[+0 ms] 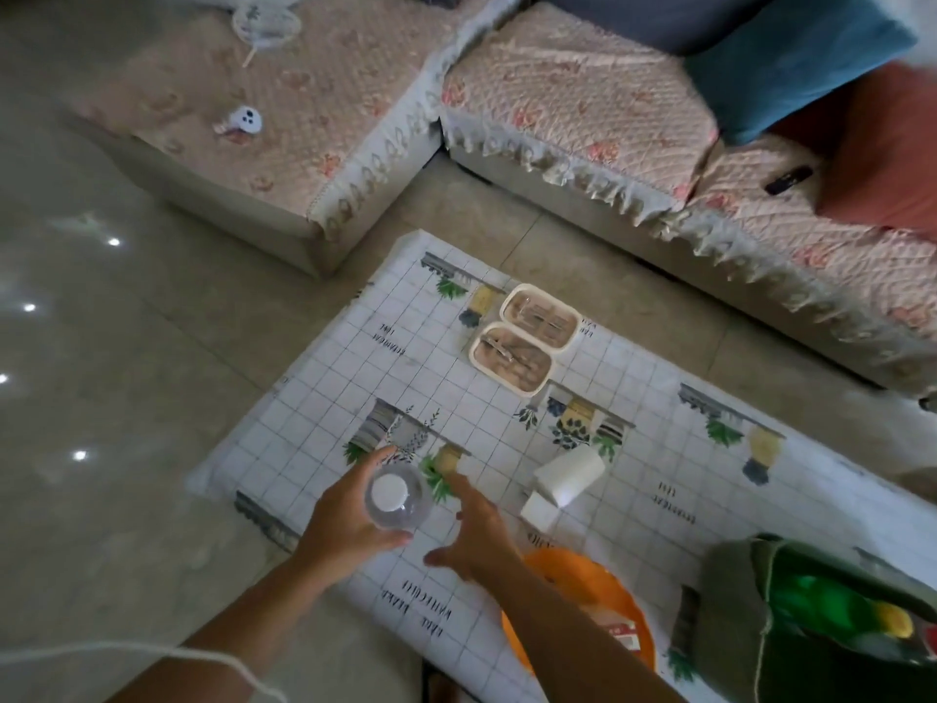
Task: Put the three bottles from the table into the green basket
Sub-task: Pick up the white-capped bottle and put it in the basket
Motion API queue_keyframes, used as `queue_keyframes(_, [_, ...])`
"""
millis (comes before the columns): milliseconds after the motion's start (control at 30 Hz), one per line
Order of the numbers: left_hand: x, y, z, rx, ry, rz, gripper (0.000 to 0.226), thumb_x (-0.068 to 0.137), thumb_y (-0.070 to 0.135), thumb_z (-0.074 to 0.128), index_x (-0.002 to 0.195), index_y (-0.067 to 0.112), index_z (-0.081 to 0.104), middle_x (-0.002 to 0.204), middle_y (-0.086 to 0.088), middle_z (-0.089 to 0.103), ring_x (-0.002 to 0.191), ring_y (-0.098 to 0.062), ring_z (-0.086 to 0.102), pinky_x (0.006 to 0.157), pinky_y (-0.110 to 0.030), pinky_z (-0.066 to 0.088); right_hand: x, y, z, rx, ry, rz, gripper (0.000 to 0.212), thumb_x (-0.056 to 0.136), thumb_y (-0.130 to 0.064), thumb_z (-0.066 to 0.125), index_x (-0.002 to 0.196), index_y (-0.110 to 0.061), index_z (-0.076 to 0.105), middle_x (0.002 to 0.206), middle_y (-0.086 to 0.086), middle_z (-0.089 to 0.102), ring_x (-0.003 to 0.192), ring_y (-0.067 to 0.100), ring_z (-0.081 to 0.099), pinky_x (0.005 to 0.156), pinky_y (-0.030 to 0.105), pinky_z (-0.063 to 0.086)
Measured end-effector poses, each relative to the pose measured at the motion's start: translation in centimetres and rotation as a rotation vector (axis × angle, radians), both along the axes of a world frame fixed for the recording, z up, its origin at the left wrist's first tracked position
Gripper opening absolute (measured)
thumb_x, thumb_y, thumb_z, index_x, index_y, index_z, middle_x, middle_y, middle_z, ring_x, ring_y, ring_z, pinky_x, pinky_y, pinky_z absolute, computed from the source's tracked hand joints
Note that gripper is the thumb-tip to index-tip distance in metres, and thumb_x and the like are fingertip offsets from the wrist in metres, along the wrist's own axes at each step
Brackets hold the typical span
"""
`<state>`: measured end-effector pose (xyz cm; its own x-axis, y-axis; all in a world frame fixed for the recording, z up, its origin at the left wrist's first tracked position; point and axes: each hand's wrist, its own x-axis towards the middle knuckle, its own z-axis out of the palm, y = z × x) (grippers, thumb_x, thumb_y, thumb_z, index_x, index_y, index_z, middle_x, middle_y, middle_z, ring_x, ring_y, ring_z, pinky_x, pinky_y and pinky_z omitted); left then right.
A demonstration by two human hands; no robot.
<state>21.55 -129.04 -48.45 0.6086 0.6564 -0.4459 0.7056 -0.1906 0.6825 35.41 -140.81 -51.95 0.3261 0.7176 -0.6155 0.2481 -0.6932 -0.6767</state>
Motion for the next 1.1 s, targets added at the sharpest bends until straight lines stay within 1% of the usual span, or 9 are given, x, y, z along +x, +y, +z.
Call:
queue_keyframes(67, [0.4, 0.5, -1.3, -0.009, -0.014, -0.007, 0.1, 0.048, 0.031, 0.091, 0.131, 0.043, 0.037, 0.12, 0.014, 0.059, 0.113, -0.011, 0.055, 0.1, -0.042, 0.048, -0.9, 1.3, -1.7, 0.001, -0.002, 0.046, 0.105, 0.065, -0.023, 0.089, 0.147, -0.033, 0.025, 0.149, -0.001, 0.043, 0.132, 0.024, 0.043, 0.111, 0.047, 0.035])
queue_keyframes(133, [0.5, 0.8, -2.4, -0.027, -0.012, 0.011, 0.099, 0.047, 0.024, 0.092, 0.131, 0.037, 0.042, 0.117, 0.018, 0.057, 0.113, -0.011, 0.054, 0.097, -0.04, 0.05, -1.4, 2.5, -3.1, 0.022, -0.017, 0.054, 0.099, 0.065, -0.021, 0.089, 0.145, -0.03, 0.031, 0.145, -0.002, 0.048, 0.131, 0.022, 0.043, 0.112, 0.046, 0.032])
queue_keyframes(233, [0.6, 1.1, -3.5, -0.037, -0.035, 0.001, 0.093, 0.045, 0.017, 0.092, 0.124, 0.039, 0.048, 0.113, 0.019, 0.06, 0.109, -0.006, 0.057, 0.092, -0.035, 0.054, -1.6, 4.1, -4.5, 0.041, -0.071, 0.05, 0.08, 0.07, -0.02, 0.085, 0.137, -0.026, 0.042, 0.13, -0.001, 0.059, 0.118, 0.02, 0.055, 0.099, 0.034, 0.043])
queue_keyframes(333, [0.6, 1.1, -3.9, -0.013, -0.03, 0.013, 0.087, 0.046, 0.018, 0.092, 0.12, 0.039, 0.051, 0.105, 0.021, 0.062, 0.101, -0.002, 0.059, 0.086, -0.033, 0.057, -1.4, 4.6, -5.4, 0.036, -0.121, 0.041, 0.065, 0.073, -0.021, 0.083, 0.126, -0.031, 0.047, 0.117, -0.003, 0.065, 0.106, 0.02, 0.061, 0.088, 0.034, 0.05])
queue_keyframes(500, [0.7, 0.2, -2.5, 0.028, -0.01, -0.013, 0.085, 0.045, 0.022, 0.092, 0.119, 0.038, 0.051, 0.098, 0.019, 0.064, 0.095, -0.005, 0.063, 0.074, -0.03, 0.06, -1.4, 2.9, -5.2, 0.101, -0.142, 0.031, 0.072, 0.067, -0.027, 0.087, 0.126, -0.033, 0.048, 0.116, -0.007, 0.065, 0.102, 0.012, 0.059, 0.08, 0.023, 0.042])
queue_keyframes(633, [1.9, -1.4, 1.3, 0.125, -0.018, -0.154, 0.085, 0.043, 0.028, 0.092, 0.108, 0.051, 0.044, 0.093, 0.028, 0.057, 0.09, -0.001, 0.06, 0.075, -0.023, 0.057, -0.9, 0.0, -2.6, 0.167, -0.135, -0.006, 0.076, 0.065, -0.029, 0.088, 0.129, -0.034, 0.047, 0.117, -0.009, 0.066, 0.105, 0.005, 0.058, 0.09, 0.026, 0.05])
queue_keyframes(833, [5.9, -5.6, 7.7, 0.226, -0.016, -0.309, 0.094, 0.037, 0.053, 0.087, 0.118, 0.036, 0.043, 0.094, 0.023, 0.06, 0.077, 0.003, 0.061, 0.06, -0.002, 0.045, 2.4, -6.8, 3.8, 0.329, -0.245, -0.102, 0.069, 0.064, -0.04, 0.086, 0.12, -0.038, 0.046, 0.111, -0.011, 0.065, 0.101, 0.004, 0.061, 0.088, 0.029, 0.054])
queue_keyframes(1000, [11.0, -11.4, 13.8, 0.274, -0.157, -0.447, 0.087, 0.035, 0.06, 0.082, 0.112, 0.04, 0.047, 0.095, 0.02, 0.067, 0.079, 0.001, 0.063, 0.067, -0.014, 0.053, 6.7, -14.2, 9.3, 0.384, -0.294, -0.257, 0.071, 0.058, -0.045, 0.085, 0.121, -0.033, 0.055, 0.109, -0.015, 0.068, 0.096, 0.001, 0.062, 0.078, 0.023, 0.052])
queue_keyframes(1100, [13.1, -14.3, 15.1, 0.287, -0.204, -0.46, 0.087, 0.035, 0.06, 0.082, 0.113, 0.04, 0.05, 0.094, 0.02, 0.069, 0.08, 0.002, 0.064, 0.068, -0.015, 0.052, 8.2, -17.7, 11.2, 0.402, -0.329, -0.299, 0.069, 0.06, -0.049, 0.084, 0.12, -0.034, 0.055, 0.107, -0.024, 0.064, 0.096, -0.009, 0.059, 0.08, 0.01, 0.047])
